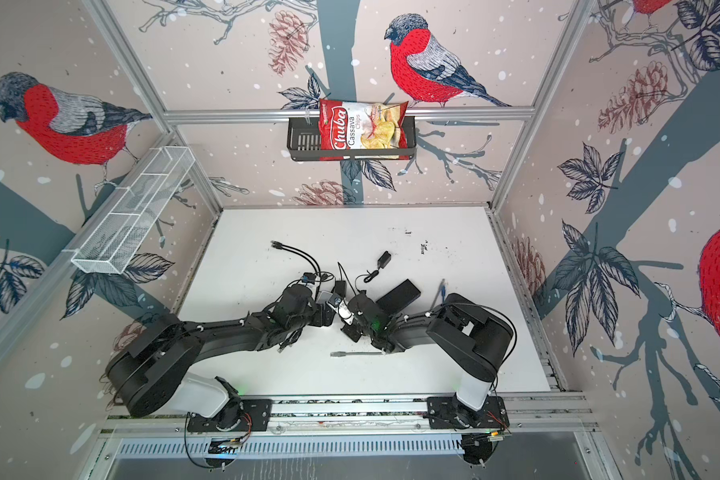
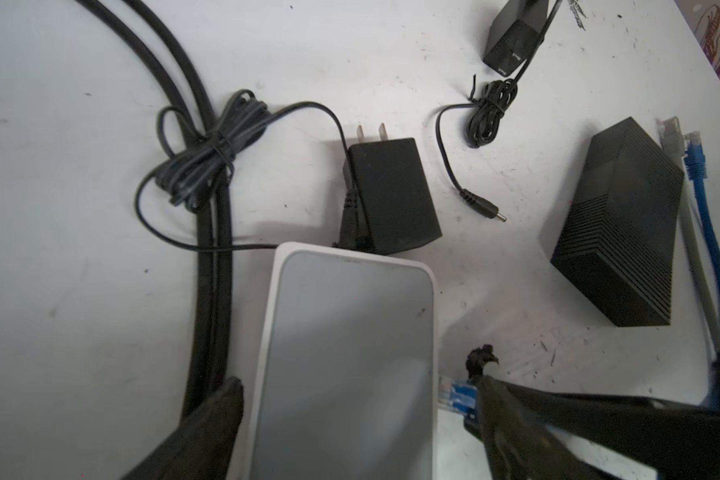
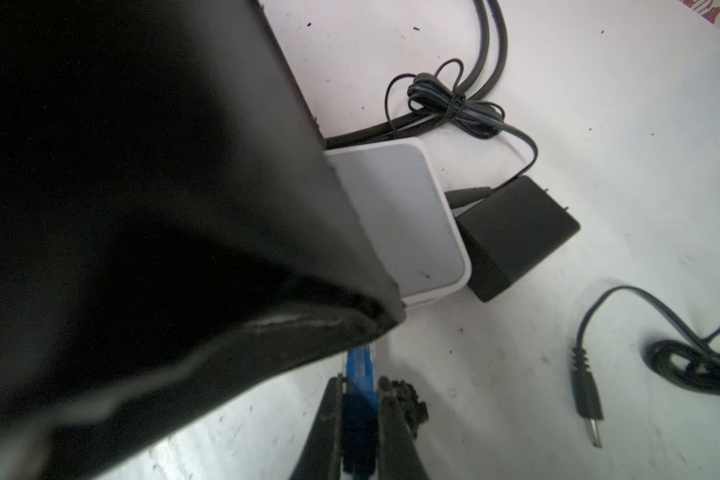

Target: Insert the plug into the switch port

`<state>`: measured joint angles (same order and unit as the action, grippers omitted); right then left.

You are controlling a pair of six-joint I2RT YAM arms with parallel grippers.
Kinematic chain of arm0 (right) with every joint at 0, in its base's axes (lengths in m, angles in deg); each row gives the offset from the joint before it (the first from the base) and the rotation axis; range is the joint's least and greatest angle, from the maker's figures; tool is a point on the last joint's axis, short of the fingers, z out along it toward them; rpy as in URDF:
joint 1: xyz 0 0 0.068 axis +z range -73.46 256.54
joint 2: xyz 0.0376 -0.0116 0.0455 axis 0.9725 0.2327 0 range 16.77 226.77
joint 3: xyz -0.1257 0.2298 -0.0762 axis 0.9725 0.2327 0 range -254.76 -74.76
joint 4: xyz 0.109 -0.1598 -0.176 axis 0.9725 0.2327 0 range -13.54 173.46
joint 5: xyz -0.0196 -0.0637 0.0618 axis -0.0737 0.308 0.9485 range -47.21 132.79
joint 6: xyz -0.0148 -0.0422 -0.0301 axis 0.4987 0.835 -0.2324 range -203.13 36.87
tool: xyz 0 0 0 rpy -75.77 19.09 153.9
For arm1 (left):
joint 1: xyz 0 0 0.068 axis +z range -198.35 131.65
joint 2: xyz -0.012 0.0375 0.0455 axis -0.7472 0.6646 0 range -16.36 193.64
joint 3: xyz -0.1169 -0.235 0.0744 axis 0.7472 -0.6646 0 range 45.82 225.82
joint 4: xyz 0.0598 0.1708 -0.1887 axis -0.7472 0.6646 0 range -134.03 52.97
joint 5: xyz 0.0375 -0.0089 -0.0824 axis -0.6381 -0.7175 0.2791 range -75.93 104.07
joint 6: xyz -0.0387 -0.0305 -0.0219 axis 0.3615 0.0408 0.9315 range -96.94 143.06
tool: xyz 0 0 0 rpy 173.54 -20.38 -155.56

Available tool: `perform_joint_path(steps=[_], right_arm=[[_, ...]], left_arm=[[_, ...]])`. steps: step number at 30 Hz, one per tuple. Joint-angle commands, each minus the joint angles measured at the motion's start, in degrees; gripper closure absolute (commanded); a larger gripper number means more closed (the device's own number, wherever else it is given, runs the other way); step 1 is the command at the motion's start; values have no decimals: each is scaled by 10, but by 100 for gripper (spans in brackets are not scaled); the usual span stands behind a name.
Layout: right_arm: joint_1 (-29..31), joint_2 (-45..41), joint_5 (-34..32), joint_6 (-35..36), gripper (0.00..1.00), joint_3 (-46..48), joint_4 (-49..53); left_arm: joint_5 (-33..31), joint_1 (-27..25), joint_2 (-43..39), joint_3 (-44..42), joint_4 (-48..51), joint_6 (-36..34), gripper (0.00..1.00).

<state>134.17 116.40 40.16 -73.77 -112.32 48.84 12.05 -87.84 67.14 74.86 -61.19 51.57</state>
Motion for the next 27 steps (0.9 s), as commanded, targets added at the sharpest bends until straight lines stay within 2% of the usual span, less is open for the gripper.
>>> perform_joint_path(steps=[1, 12, 18, 27], right_arm=[[1, 1, -4, 4, 100, 3, -8], [0, 5, -8, 1, 100, 3, -11], [1, 9, -8, 5, 100, -4, -5], [1, 16, -9, 7, 100, -15, -3]], left_arm=[[-42, 0, -15, -9, 1, 8, 13], [-95, 9, -44, -12, 12, 15, 18], [-80, 10, -7, 10, 25, 16, 31], [-76, 10, -12, -5, 13, 19, 37]])
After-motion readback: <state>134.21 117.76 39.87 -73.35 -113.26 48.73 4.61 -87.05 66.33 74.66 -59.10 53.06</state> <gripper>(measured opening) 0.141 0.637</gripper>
